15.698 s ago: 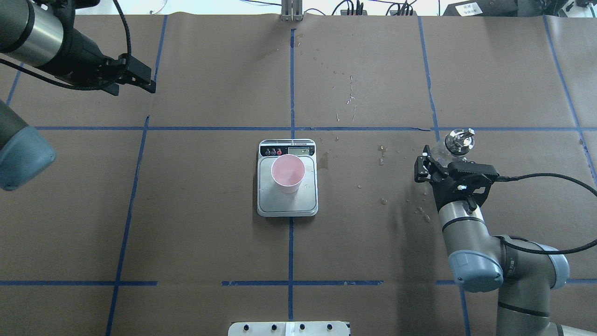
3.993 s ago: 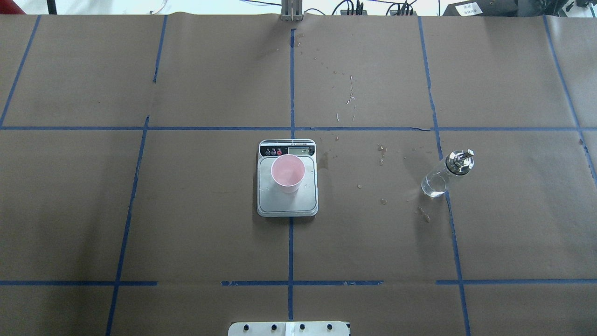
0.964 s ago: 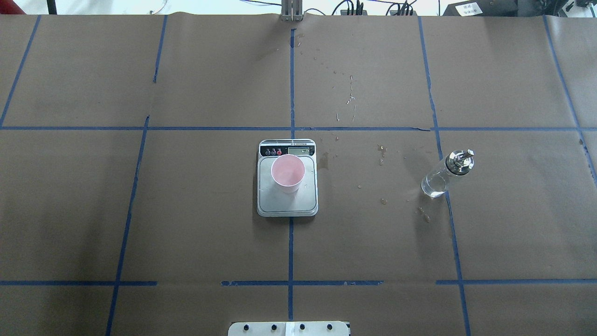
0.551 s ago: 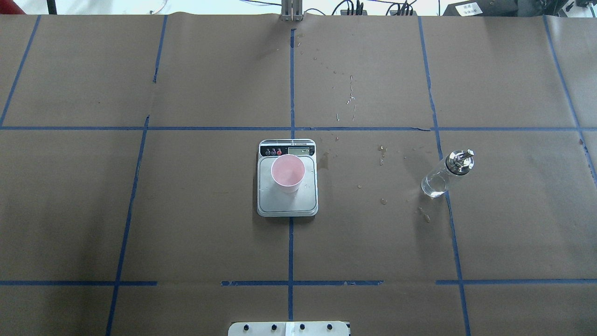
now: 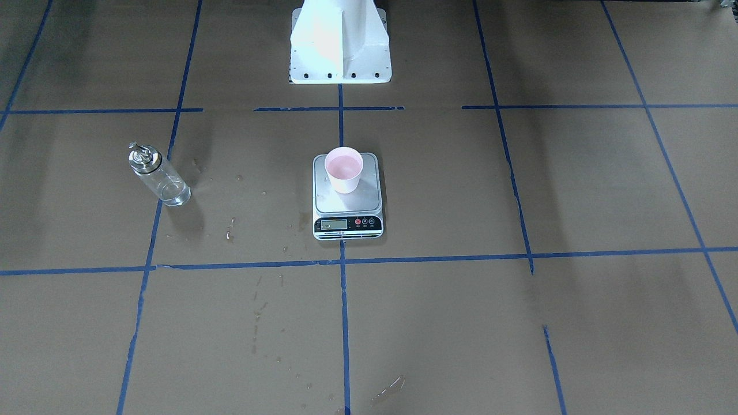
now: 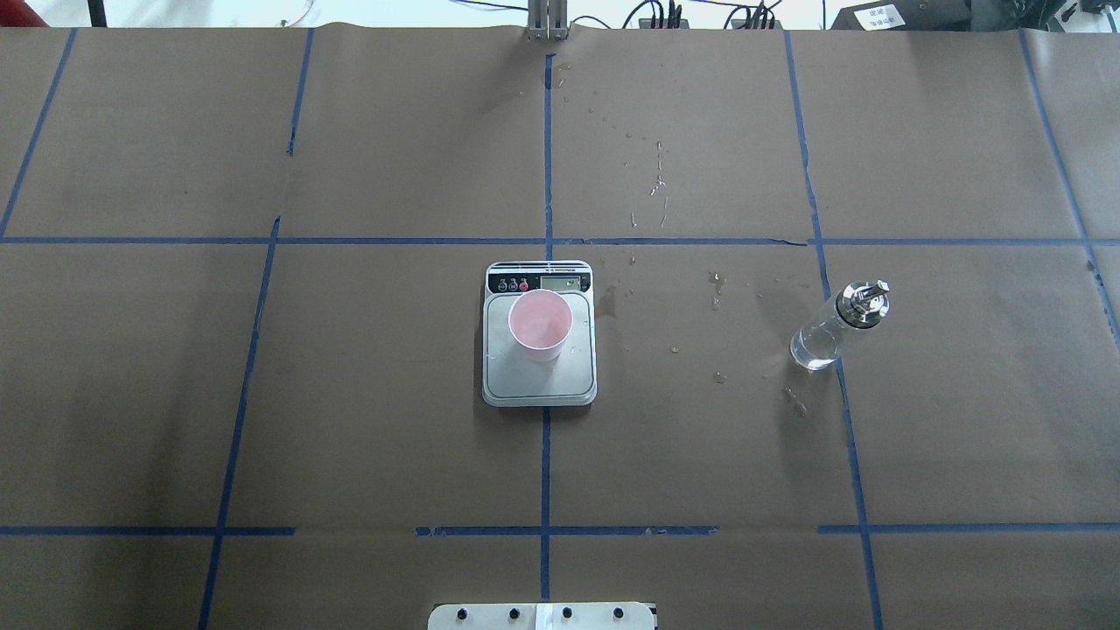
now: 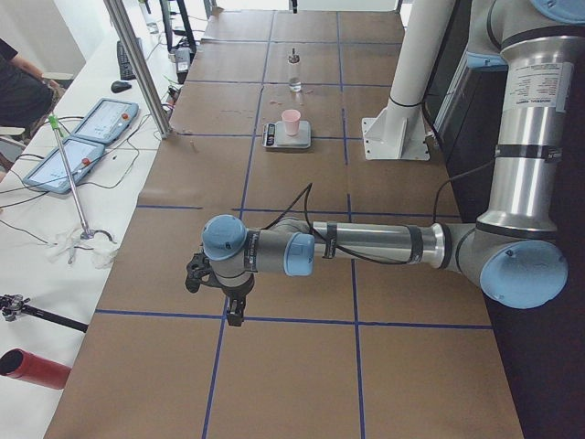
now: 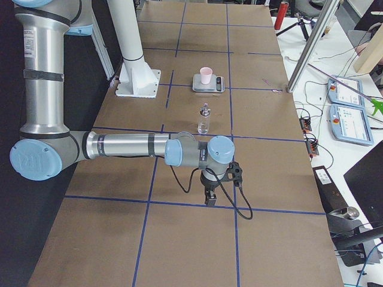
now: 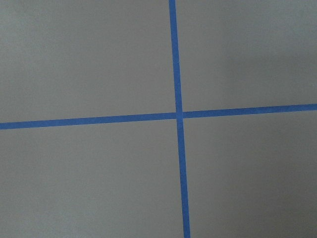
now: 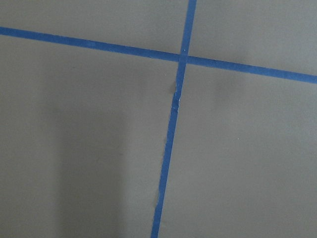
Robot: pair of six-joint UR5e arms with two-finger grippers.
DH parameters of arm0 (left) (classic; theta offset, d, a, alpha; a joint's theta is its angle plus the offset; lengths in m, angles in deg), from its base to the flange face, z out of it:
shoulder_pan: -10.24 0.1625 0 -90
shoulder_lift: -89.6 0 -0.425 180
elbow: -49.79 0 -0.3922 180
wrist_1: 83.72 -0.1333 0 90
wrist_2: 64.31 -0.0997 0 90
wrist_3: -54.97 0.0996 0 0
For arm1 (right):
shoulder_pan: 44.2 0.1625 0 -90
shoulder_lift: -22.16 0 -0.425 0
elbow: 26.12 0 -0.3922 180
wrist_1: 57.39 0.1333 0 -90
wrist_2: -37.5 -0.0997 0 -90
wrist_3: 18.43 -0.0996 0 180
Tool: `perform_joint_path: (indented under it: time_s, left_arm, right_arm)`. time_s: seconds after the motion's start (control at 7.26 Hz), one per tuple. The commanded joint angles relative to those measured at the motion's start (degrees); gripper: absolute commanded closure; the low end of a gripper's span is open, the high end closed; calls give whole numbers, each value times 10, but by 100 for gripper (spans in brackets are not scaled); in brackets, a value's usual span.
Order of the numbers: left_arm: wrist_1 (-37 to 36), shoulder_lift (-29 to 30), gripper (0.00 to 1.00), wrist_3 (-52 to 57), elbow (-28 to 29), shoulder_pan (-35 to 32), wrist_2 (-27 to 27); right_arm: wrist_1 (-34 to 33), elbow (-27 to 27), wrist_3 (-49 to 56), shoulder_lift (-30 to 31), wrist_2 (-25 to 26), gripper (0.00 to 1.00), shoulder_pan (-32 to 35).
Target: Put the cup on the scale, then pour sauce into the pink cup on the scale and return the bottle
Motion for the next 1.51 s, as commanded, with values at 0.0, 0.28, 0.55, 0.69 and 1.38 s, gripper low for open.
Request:
perform_joint_path:
  time_s: [0.0,0.28,0.55,0.69,1.38]
  left_arm:
    - [0,0,0,0,1,0,0]
    - [-1,1,0,0,0,0,1]
    - [-2,0,0,0,1,0,-3]
    - [-2,0,0,0,1,0,-3]
    - [-2,-3,0,1,1,0,-4]
  right_arm:
    - [0,0,0,-1,0,0,0]
    - [0,-1,0,0,0,0,0]
    - [0,-2,2,-1,0,0,0]
    - [0,-3,5,-1,0,0,0]
    - [0,-4,8,0,-1,0,0]
